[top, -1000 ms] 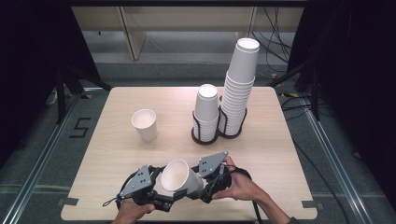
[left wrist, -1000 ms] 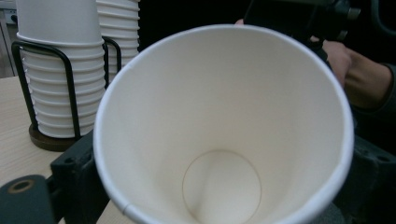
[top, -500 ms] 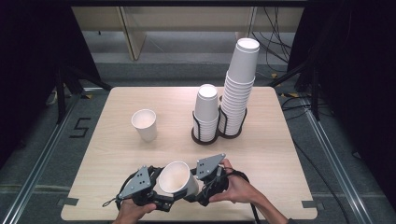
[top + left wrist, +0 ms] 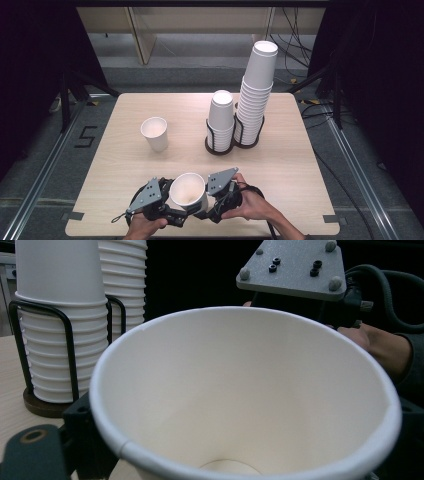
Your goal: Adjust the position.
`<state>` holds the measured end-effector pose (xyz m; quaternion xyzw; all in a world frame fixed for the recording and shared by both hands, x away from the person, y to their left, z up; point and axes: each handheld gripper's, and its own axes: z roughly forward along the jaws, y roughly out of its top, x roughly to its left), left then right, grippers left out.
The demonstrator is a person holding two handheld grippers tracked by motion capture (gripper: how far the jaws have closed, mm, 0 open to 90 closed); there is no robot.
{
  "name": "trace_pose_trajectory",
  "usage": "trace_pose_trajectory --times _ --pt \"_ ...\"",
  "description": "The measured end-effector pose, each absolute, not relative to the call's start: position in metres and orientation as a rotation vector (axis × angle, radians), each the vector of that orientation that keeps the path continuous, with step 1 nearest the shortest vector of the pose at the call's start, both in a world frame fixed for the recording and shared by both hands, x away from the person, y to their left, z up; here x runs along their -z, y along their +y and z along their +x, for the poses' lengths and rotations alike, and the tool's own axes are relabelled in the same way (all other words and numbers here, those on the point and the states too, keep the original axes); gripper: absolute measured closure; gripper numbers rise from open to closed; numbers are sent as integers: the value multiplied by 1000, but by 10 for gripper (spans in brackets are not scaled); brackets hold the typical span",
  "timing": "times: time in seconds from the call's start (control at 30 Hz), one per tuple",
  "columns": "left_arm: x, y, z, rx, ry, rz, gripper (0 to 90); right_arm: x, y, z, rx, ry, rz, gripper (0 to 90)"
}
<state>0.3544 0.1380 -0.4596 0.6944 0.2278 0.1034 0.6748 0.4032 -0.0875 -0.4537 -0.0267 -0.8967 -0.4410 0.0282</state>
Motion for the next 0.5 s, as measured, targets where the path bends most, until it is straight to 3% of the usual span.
trace_pose_trajectory --times 0.27,0.5 --pt "456 152 359 -302 583 1546 139 457 -96 411 1398 -2726 -216 188" --pt "460 169 370 -470 694 1574 138 459 -114 417 1404 -2749 -338 188"
